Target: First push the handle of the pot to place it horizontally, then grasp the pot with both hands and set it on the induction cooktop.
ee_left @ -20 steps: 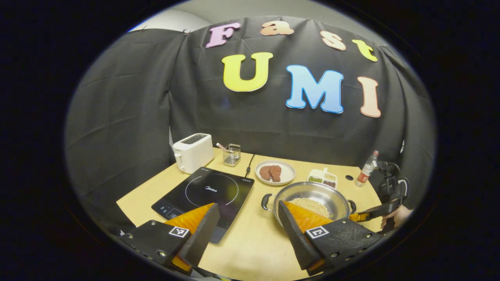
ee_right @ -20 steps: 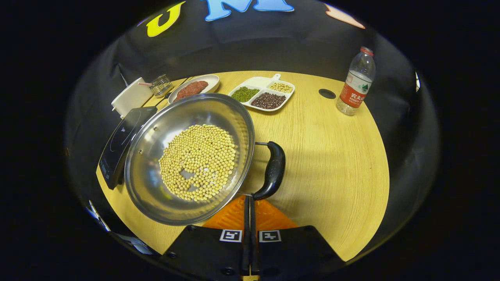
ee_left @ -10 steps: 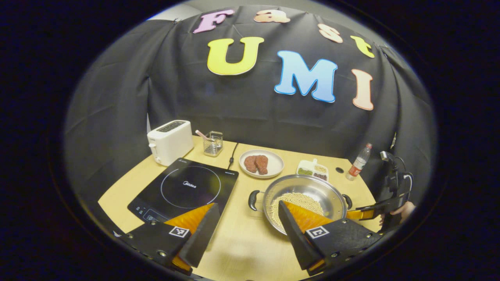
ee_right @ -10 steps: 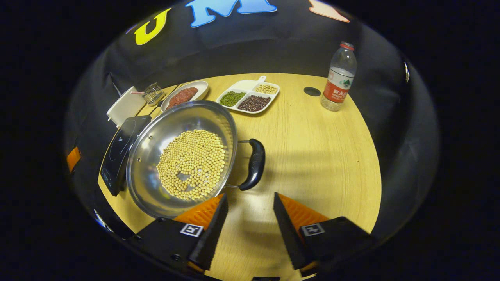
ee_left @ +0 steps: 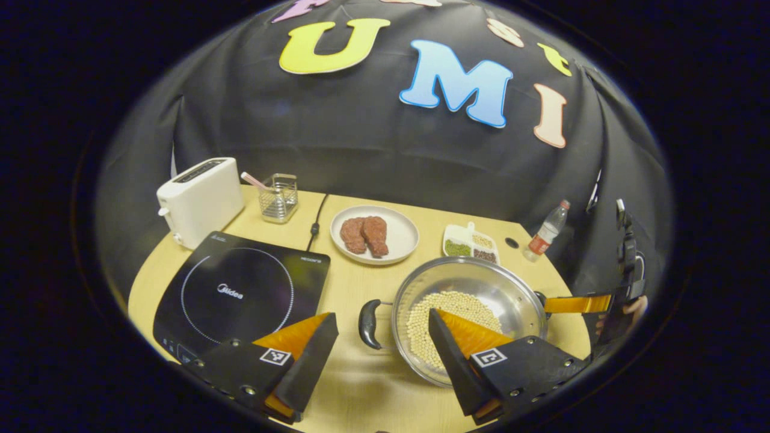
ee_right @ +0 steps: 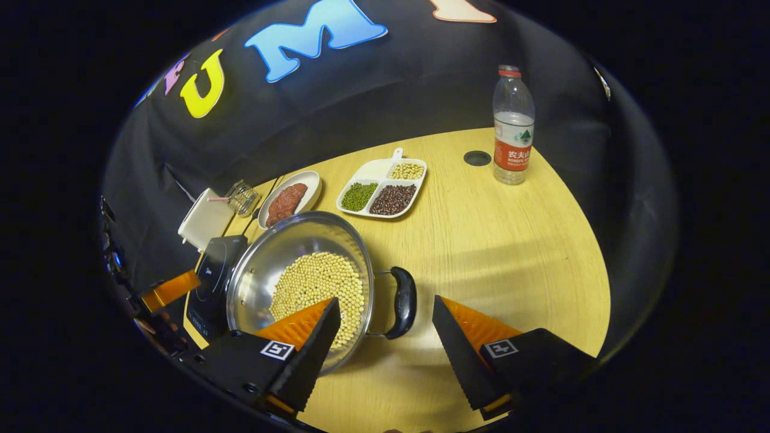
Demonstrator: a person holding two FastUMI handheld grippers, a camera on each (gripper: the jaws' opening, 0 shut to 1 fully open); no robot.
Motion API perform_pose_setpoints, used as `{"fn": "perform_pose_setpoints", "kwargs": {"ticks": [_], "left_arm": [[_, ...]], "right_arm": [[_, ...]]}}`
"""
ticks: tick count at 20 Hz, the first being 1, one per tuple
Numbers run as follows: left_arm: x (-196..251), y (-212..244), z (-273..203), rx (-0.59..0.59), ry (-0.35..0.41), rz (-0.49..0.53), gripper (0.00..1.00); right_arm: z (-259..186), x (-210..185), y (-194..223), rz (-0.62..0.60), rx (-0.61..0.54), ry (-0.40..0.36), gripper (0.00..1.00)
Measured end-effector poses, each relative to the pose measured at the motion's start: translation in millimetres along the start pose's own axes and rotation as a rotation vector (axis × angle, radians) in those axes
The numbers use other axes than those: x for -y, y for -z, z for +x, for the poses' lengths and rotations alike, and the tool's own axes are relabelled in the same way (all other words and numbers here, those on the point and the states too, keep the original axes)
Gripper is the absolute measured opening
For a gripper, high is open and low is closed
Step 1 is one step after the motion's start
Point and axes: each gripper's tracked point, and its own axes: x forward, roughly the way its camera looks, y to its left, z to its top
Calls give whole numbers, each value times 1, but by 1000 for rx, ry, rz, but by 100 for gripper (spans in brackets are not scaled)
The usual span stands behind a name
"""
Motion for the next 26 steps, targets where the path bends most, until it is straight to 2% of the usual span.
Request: {"fn": "perform_pose_setpoints", "kwargs": {"ticks": [1, 6, 7, 8, 10, 11, 12, 13, 14, 15, 16, 17, 18, 20, 21, 23, 24, 26], "left_arm": [[1, 5, 12, -18, 23, -1, 89], [-2, 34, 64, -94, 86, 6, 93], [-2, 40, 73, -109, 102, 9, 92], [-3, 45, 81, -120, 114, 8, 93], [-1, 50, 91, -129, 147, -4, 93], [0, 51, 93, -131, 165, -6, 93], [1, 51, 97, -134, 177, -2, 90], [1, 50, 100, -132, 180, 1, 90], [-1, 51, 103, -133, 181, 1, 81], [-5, 52, 106, -136, 175, 2, 78], [-7, 53, 106, -139, 181, -6, 70], [-4, 53, 107, -135, 188, -18, 67], [-4, 55, 106, -142, 199, -24, 60], [-3, 57, 107, -155, 209, -25, 57], [-3, 58, 107, -155, 208, -28, 60], [-3, 59, 106, -162, 210, -41, 55], [-3, 60, 107, -156, 213, -50, 62], [-3, 59, 106, -153, 220, -49, 55]], "right_arm": [[8, -2, -2, 10, 5, -2, 98], [40, 2, 4, 0, 10, 26, 99], [43, 2, 5, 3, 12, 26, 93], [46, 1, 5, 9, 17, 22, 99], [52, 1, 6, 21, 23, 16, 98], [54, 1, 6, 26, 24, 18, 92], [58, -1, 8, 30, 28, 15, 96], [61, -1, 8, 34, 34, 15, 89], [63, 0, 8, 35, 40, 21, 91], [64, 0, 8, 35, 41, 20, 77], [65, 0, 10, 30, 44, 20, 75], [66, 5, 9, 10, 58, 38, 82], [68, 10, 8, -19, 79, 53, 74], [69, 11, 8, -29, 94, 53, 65], [67, 11, 8, -22, 92, 50, 62], [69, 12, 10, -18, 79, 61, 60], [70, 13, 9, -26, 80, 63, 62], [69, 12, 10, -18, 77, 55, 60]]}}
